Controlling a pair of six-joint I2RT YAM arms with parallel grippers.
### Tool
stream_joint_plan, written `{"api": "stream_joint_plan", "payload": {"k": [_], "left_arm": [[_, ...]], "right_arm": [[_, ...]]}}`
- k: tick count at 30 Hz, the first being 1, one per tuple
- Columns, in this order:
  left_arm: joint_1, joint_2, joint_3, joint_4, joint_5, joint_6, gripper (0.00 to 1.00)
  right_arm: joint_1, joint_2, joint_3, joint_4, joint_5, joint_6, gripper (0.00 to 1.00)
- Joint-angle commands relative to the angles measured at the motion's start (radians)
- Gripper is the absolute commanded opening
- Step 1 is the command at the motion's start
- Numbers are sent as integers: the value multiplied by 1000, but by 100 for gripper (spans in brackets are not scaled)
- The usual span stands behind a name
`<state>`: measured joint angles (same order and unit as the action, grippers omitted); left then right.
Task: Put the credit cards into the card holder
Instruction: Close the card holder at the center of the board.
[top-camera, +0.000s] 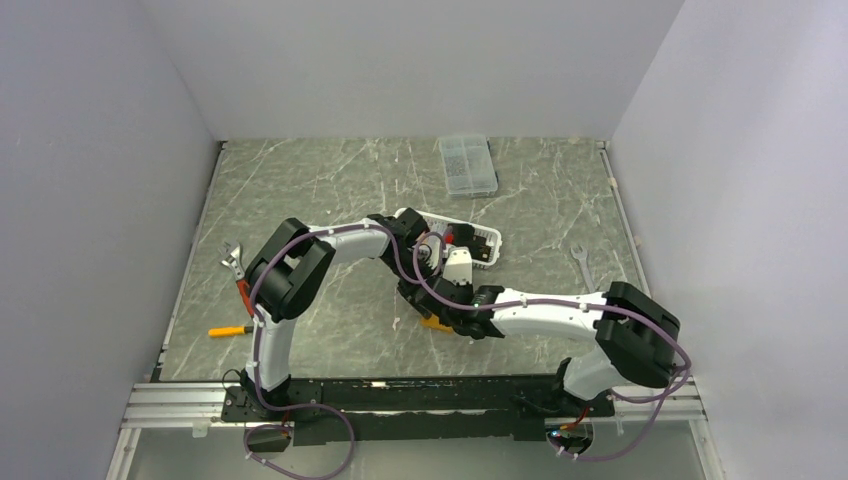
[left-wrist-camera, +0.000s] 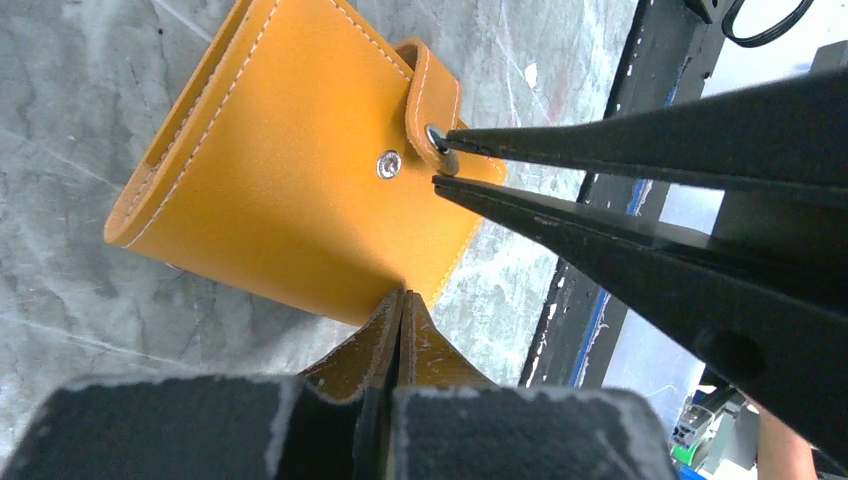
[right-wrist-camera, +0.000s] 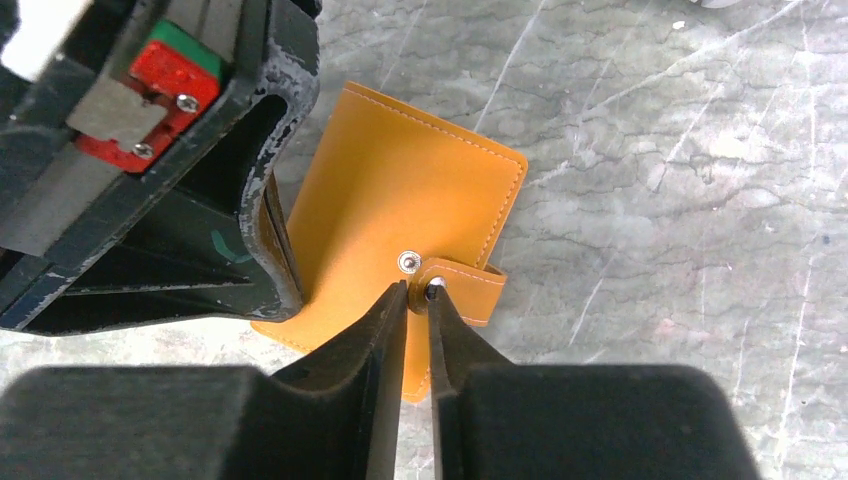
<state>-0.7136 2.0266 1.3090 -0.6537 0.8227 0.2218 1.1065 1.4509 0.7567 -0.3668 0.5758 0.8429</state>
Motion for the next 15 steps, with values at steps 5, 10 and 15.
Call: {"api": "stream_joint_plan", "payload": {"k": [5,10,15], "left_arm": [[-14,25,-13,22,-37,7,2],[-14,23,-14,25,-30,4,2],[-14,25,-14,22,-34,8,2]], "right_arm": [[41,4,75,-25,39,-50,6],[41,-14,57,1,46,-32,0],[33,-61,6,90,27,-35,0]]}}
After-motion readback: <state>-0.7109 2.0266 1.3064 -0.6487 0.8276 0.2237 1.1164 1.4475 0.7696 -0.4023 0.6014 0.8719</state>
